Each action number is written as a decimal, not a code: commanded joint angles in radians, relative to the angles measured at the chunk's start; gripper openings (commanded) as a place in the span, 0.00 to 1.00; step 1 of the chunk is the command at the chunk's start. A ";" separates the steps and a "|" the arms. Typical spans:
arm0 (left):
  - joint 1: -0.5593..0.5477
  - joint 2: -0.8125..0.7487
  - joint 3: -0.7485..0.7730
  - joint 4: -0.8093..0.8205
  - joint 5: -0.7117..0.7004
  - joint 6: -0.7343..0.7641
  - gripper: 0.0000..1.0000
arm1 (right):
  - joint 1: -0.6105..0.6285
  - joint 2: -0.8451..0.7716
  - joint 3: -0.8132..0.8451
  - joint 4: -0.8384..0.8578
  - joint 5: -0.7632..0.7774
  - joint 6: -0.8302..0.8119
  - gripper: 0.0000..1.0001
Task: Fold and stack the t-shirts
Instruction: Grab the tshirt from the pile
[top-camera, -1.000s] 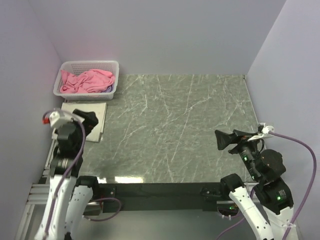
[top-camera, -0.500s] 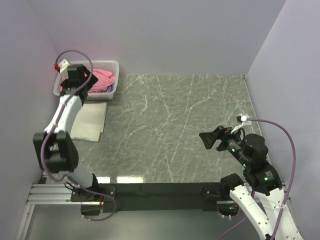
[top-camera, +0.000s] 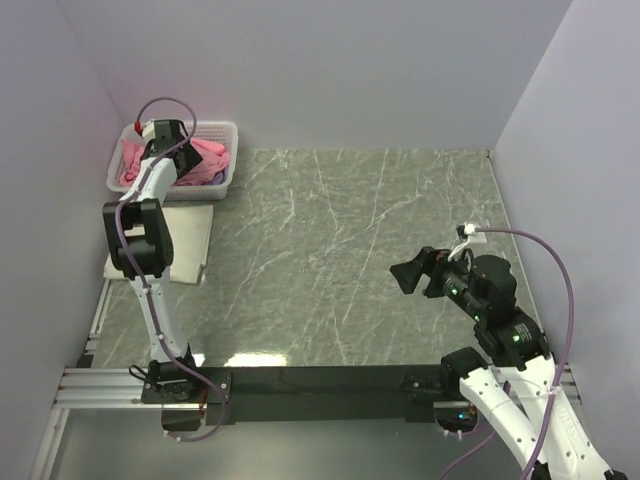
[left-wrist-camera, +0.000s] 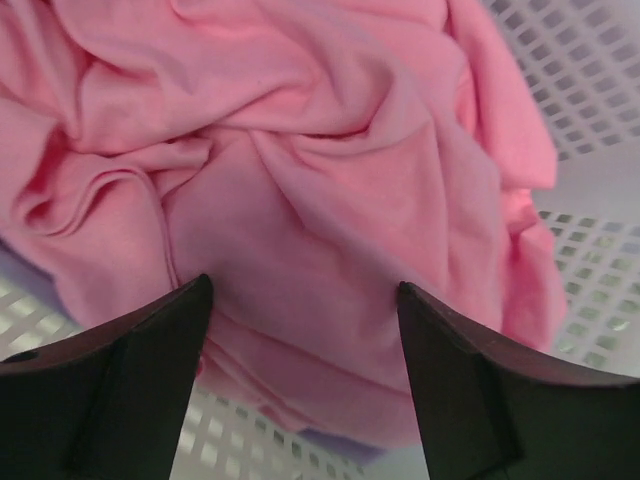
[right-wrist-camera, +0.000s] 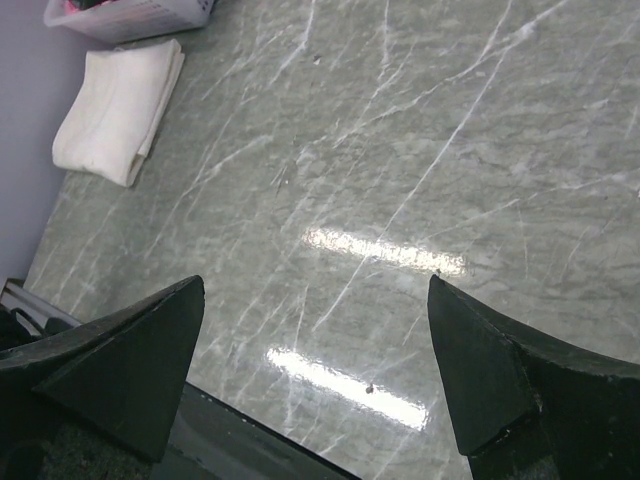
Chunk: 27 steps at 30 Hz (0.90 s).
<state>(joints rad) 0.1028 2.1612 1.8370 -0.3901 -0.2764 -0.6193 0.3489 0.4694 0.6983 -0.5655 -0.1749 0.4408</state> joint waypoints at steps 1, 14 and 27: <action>0.002 0.043 0.079 0.003 0.043 0.018 0.80 | 0.001 0.024 -0.019 0.058 -0.026 -0.002 0.98; 0.003 -0.082 0.016 0.086 0.026 0.058 0.01 | 0.001 0.049 -0.013 0.061 -0.069 0.006 0.99; -0.162 -0.397 0.139 -0.013 0.080 0.158 0.01 | 0.001 0.000 0.032 0.013 0.005 -0.002 0.99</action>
<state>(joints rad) 0.0456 1.9060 1.8862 -0.3950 -0.2428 -0.5171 0.3489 0.4885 0.6861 -0.5556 -0.2100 0.4488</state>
